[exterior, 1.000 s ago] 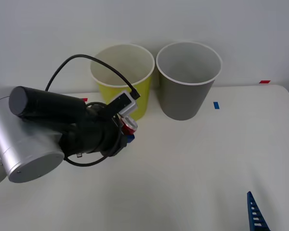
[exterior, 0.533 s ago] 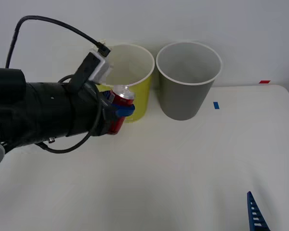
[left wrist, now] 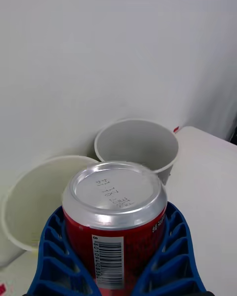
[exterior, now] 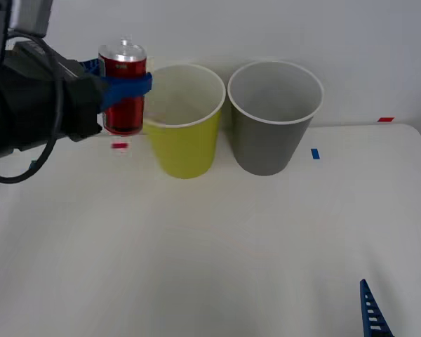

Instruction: Put cans in the gray bin and PET bottles in the light green bin.

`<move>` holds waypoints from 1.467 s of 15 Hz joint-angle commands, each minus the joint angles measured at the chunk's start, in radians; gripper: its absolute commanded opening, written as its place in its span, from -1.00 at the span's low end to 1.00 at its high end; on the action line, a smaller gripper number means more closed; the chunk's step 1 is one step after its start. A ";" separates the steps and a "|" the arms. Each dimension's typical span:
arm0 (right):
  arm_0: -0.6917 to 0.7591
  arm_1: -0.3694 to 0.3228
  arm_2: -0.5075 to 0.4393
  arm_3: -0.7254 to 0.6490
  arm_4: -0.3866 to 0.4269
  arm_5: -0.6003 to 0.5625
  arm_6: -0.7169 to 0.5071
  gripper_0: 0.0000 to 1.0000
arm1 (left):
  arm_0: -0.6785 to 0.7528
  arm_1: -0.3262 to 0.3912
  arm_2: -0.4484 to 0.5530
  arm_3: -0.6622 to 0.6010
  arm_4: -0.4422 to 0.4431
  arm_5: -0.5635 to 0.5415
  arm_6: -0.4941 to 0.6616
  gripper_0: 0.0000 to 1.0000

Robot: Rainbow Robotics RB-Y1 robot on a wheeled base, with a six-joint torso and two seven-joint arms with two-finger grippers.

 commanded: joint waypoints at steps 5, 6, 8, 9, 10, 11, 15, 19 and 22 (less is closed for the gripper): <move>0.000 0.000 0.000 0.000 0.000 0.000 0.000 1.00 | -0.002 -0.083 0.094 -0.036 -0.026 -0.018 0.002 -0.98; 0.000 0.000 0.000 0.000 0.000 0.000 0.000 1.00 | -0.002 -0.083 0.099 -0.036 -0.028 -0.021 0.002 -0.98; 0.000 0.000 0.000 0.000 0.000 0.000 0.000 1.00 | -0.002 -0.077 0.099 -0.035 -0.028 -0.023 0.006 -0.97; 0.000 0.000 0.000 0.000 0.000 0.000 0.000 1.00 | -0.002 -0.078 0.099 -0.036 -0.026 -0.023 0.010 -0.97; 0.000 0.000 0.000 0.000 0.000 0.000 0.000 1.00 | -0.006 -0.083 0.099 -0.035 -0.028 -0.023 0.013 -0.97; 0.000 0.000 0.000 0.000 0.000 0.000 0.000 1.00 | -0.011 -0.083 0.099 -0.036 -0.026 -0.023 0.014 -0.97; 0.000 0.000 0.000 0.000 0.000 0.000 0.000 1.00 | -0.086 -0.088 0.028 -0.002 -0.123 -0.053 0.020 -0.99; 0.000 0.000 0.000 0.000 0.000 0.000 0.000 1.00 | -0.170 -0.085 -0.121 0.111 -0.228 -0.135 0.048 -0.99; 0.000 0.000 0.000 0.000 0.000 0.000 0.000 1.00 | -0.279 -0.085 -0.223 0.217 -0.294 -0.178 0.062 -0.99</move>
